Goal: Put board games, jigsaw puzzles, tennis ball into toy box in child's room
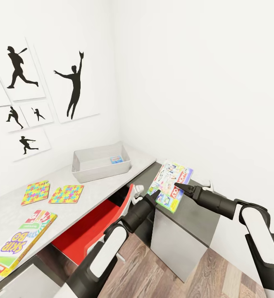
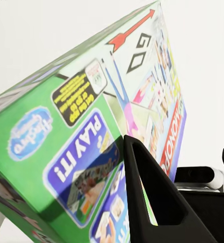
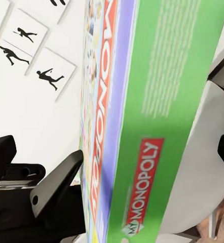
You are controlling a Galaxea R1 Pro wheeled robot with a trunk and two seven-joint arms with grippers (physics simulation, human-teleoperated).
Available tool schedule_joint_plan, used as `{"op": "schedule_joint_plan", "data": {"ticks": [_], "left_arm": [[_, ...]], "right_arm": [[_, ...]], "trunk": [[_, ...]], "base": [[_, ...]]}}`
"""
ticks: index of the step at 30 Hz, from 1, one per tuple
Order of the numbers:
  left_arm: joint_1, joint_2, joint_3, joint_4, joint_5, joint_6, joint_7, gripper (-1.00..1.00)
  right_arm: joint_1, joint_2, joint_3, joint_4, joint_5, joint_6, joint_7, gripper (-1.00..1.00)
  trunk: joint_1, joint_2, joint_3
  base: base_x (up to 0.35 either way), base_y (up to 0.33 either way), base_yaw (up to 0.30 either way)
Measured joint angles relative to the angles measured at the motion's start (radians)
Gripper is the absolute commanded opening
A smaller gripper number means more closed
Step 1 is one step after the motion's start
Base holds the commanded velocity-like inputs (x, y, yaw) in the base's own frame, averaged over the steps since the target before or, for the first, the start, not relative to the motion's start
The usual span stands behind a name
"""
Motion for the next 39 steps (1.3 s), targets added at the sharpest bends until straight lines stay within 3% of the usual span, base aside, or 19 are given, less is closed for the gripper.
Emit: {"op": "schedule_joint_plan", "data": {"ticks": [8,16,17,21,33,39], "left_arm": [[-0.001,0.0,-0.032,-0.003,0.004,0.0,0.001,-1.0],[-0.002,0.0,-0.04,-0.003,0.004,0.0,0.001,-1.0],[-0.002,0.0,-0.041,-0.003,0.004,0.0,0.001,-1.0],[-0.003,0.0,-0.043,-0.004,0.007,0.0,0.0,-1.0],[-0.003,0.001,-0.043,-0.012,0.001,0.0,0.003,-1.0],[-0.002,0.002,-0.043,-0.019,0.001,0.0,0.003,-1.0]], "right_arm": [[0.0,0.0,-0.001,0.0,0.001,0.0,0.0,1.0],[0.0,0.0,-0.001,0.0,0.001,0.0,0.0,1.0],[0.0,0.0,-0.001,0.0,0.001,0.0,0.0,-1.0],[0.0,0.0,-0.001,0.0,0.018,-0.002,0.0,-1.0],[-0.001,-0.001,-0.003,0.0,-0.016,0.001,0.003,-1.0],[-0.001,-0.001,-0.004,0.0,-0.013,0.001,0.002,-1.0]], "trunk": [[0.0,0.0,0.0],[0.0,0.0,0.0],[0.0,0.0,0.0],[0.0,0.0,0.0],[0.0,0.0,0.0],[0.0,0.0,0.0]], "base": [[0.0,0.0,0.0],[0.0,0.0,0.0],[0.0,0.0,0.0],[0.0,0.0,0.0],[0.0,0.0,0.0],[0.0,0.0,0.0]]}}
